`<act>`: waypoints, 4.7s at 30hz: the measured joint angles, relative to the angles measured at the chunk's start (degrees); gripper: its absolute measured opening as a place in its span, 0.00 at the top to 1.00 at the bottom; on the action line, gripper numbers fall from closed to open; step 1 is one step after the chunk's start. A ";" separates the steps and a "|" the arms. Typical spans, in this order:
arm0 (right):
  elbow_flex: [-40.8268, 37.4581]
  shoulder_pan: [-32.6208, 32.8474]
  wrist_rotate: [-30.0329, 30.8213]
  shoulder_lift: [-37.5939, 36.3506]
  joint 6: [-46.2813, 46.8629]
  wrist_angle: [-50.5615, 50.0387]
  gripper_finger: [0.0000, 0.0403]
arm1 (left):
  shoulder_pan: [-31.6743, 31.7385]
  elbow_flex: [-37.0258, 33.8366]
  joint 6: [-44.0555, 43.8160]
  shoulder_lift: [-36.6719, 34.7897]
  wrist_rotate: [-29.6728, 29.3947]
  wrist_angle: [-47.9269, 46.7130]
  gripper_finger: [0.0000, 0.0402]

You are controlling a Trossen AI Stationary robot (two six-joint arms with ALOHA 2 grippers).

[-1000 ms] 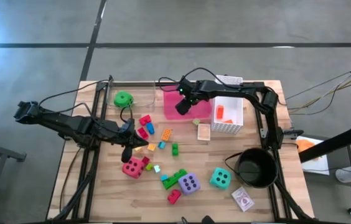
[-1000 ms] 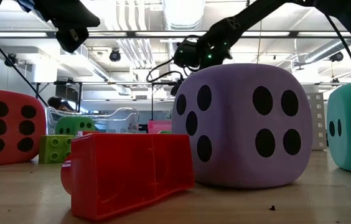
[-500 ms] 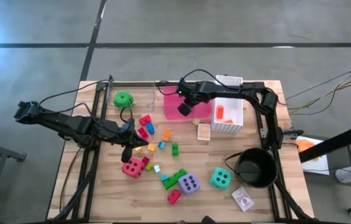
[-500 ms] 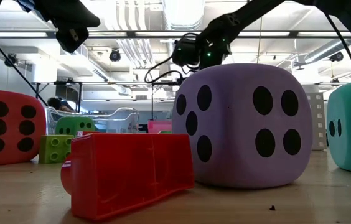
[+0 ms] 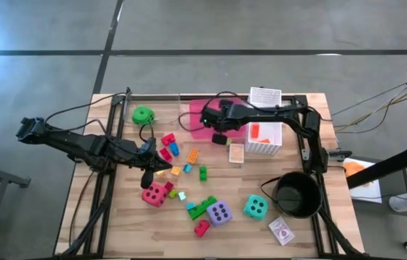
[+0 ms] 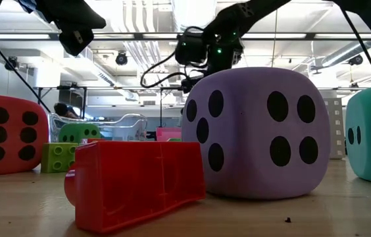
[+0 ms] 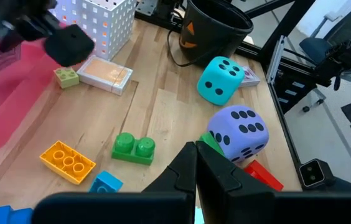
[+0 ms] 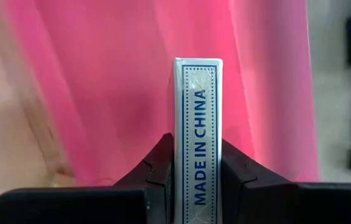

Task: Pick & Place Toys
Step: Put the blue deck of cards into the pink bin, then put the small light green game piece into the white bin

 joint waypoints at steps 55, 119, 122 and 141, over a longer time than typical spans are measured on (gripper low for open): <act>-1.53 2.88 0.09 2.25 -1.76 -0.27 0.52 | -0.15 -0.02 -1.07 -0.02 0.17 -0.17 0.98; -14.75 0.72 -30.33 -9.92 10.24 0.22 0.95 | -0.13 -0.02 -3.06 0.00 0.22 -0.61 0.98; -14.95 0.11 -27.33 -10.05 10.40 0.55 0.97 | -0.13 -0.02 -3.06 0.00 0.22 -0.61 0.98; -14.91 0.19 -24.20 -10.08 11.81 2.94 0.97 | -0.14 -0.02 -3.92 0.00 0.22 -0.61 0.98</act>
